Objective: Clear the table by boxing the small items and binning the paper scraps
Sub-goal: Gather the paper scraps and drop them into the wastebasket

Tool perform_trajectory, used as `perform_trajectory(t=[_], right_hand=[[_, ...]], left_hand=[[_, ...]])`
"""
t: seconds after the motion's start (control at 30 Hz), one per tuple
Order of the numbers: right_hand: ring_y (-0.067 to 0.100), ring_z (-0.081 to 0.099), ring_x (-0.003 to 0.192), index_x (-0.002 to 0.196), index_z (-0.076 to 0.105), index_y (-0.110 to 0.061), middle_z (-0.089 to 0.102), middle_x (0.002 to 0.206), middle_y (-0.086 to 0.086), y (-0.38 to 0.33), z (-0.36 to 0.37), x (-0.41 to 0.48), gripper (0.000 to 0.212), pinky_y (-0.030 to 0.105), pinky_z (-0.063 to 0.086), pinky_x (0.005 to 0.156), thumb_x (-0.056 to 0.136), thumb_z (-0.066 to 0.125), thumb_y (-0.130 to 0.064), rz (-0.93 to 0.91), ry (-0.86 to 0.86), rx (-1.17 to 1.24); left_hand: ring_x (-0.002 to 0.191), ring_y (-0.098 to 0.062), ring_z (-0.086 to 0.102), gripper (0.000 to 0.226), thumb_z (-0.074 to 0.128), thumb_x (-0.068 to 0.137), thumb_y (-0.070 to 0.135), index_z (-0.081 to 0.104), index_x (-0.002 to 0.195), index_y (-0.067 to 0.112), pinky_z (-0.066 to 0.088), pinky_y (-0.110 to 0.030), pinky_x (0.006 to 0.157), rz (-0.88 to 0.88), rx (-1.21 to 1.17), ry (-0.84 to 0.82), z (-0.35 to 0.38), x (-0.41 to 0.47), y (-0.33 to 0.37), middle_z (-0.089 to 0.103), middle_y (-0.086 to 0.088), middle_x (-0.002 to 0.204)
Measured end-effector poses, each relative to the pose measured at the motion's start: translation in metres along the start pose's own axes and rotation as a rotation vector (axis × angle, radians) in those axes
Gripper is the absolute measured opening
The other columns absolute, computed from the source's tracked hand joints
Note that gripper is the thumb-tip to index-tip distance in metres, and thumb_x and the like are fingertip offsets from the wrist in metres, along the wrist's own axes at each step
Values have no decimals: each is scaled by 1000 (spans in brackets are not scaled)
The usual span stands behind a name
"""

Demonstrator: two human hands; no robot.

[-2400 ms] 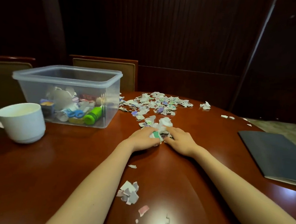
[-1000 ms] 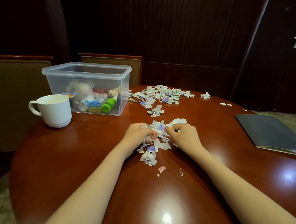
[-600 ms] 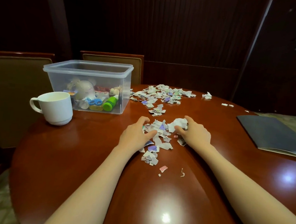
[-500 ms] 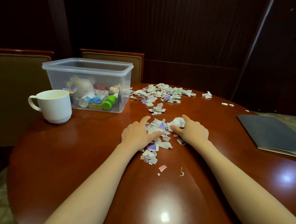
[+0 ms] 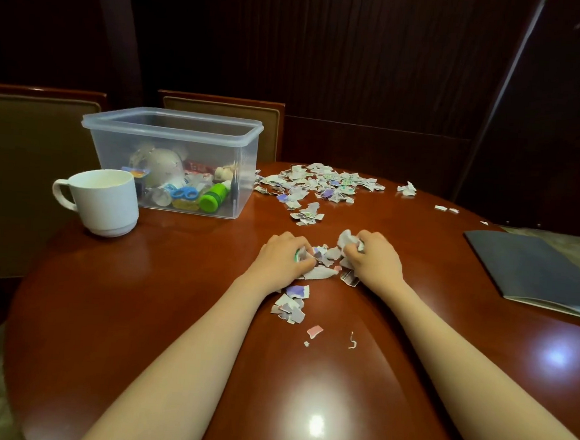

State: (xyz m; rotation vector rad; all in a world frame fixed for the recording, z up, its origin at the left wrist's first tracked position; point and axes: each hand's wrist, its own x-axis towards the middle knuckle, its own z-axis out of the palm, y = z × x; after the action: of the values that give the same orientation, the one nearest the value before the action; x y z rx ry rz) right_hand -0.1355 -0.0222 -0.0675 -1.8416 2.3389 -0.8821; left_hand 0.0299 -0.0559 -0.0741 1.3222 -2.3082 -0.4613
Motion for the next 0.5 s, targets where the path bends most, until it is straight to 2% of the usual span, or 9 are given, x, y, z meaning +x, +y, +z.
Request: perform_trajectory(t=[0.13, 0.23, 0.33, 0.43, 0.47, 0.5], right_hand=[[17, 44, 60, 82, 46, -11, 54, 76, 6, 0, -4, -2, 11, 25, 31, 51, 90, 51, -18, 112, 91, 331], [10, 41, 58, 89, 47, -12, 52, 84, 3, -3, -6, -7, 3, 21, 30, 49, 92, 47, -13, 130, 68, 425], [14, 51, 82, 97, 60, -11, 57, 99, -1, -10, -12, -7, 20, 21, 36, 65, 95, 41, -10, 219, 97, 456], [25, 61, 97, 101, 64, -5, 65, 109, 9, -15, -15, -5, 22, 27, 45, 72, 95, 43, -7, 354, 59, 396], [27, 61, 94, 102, 63, -3, 64, 105, 12, -16, -14, -4, 22, 29, 45, 70, 95, 43, -7, 389, 58, 463], [25, 59, 82, 95, 61, -2, 62, 95, 14, -19, -14, -4, 20, 30, 42, 63, 94, 42, -9, 420, 63, 632]], left_hand=[[92, -18, 55, 22, 45, 97, 31, 58, 106, 15, 45, -32, 79, -4, -203, 35, -2, -6, 3, 60, -3, 101], [77, -11, 52, 16, 45, 98, 30, 55, 100, 17, 42, -22, 65, -58, -365, 142, -5, -9, 3, 58, 2, 88], [67, -6, 45, 16, 43, 98, 31, 52, 93, 18, 36, -18, 58, -117, -444, 249, -7, -9, 4, 50, 9, 75], [65, -9, 42, 25, 41, 99, 30, 53, 85, 13, 33, -21, 57, -203, -569, 293, -11, -8, 7, 46, 4, 70], [64, -10, 41, 29, 40, 99, 29, 52, 77, 13, 32, -22, 56, -236, -617, 303, -12, -8, 9, 45, 2, 68], [63, -11, 40, 33, 39, 99, 28, 48, 70, 16, 31, -22, 56, -273, -666, 309, -14, -9, 12, 43, 1, 66]])
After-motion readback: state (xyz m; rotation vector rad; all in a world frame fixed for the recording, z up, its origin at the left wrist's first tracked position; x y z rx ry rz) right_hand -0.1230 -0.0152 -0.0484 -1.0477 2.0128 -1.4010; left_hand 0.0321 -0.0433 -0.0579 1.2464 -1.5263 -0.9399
